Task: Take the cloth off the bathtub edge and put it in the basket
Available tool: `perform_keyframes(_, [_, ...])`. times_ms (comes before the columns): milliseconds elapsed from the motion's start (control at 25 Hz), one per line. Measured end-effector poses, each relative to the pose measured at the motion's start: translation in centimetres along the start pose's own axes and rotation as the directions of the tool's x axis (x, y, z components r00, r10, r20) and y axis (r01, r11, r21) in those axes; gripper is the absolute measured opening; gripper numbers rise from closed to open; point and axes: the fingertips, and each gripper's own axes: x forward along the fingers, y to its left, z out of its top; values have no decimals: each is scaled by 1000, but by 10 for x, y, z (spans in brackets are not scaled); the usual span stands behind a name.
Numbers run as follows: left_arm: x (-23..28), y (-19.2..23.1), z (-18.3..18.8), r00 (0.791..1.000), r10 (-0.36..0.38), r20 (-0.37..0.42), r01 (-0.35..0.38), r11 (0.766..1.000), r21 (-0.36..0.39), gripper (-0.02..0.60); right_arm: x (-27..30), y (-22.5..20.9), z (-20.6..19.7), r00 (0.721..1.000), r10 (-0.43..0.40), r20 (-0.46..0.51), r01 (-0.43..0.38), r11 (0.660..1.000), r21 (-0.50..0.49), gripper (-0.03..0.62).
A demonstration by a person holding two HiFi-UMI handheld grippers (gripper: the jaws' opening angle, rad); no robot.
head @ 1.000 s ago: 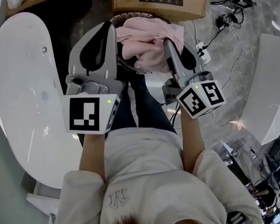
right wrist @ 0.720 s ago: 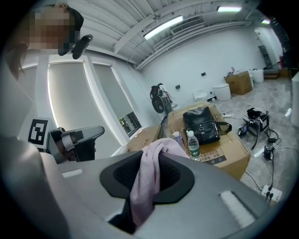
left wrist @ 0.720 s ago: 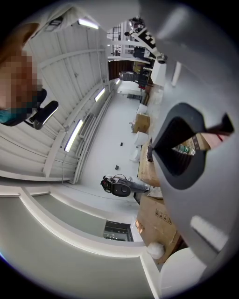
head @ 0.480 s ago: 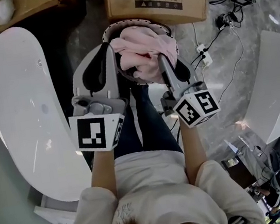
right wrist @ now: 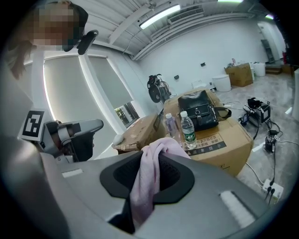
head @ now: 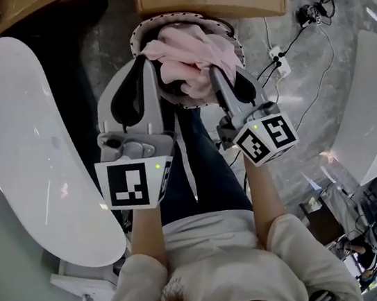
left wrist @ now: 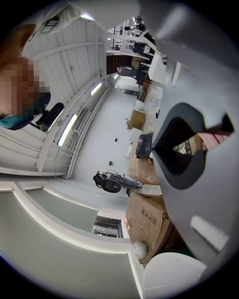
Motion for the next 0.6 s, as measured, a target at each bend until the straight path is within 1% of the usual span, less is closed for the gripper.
perform_keyframes(160, [7, 2, -16, 1000, 19, -17, -19, 1000, -2, 9, 8, -12, -15, 1000, -5, -9, 5, 1000, 5, 61])
perform_keyframes(400, [15, -4, -42, 999, 12, -41, -12, 1000, -9, 9, 18, -27, -32, 1000, -24, -6, 24, 999, 24, 61])
perform_keyframes(600, [15, -2, -58, 998, 25, -50, -26, 999, -25, 9, 22, -37, -51, 999, -39, -23, 39, 999, 26, 61])
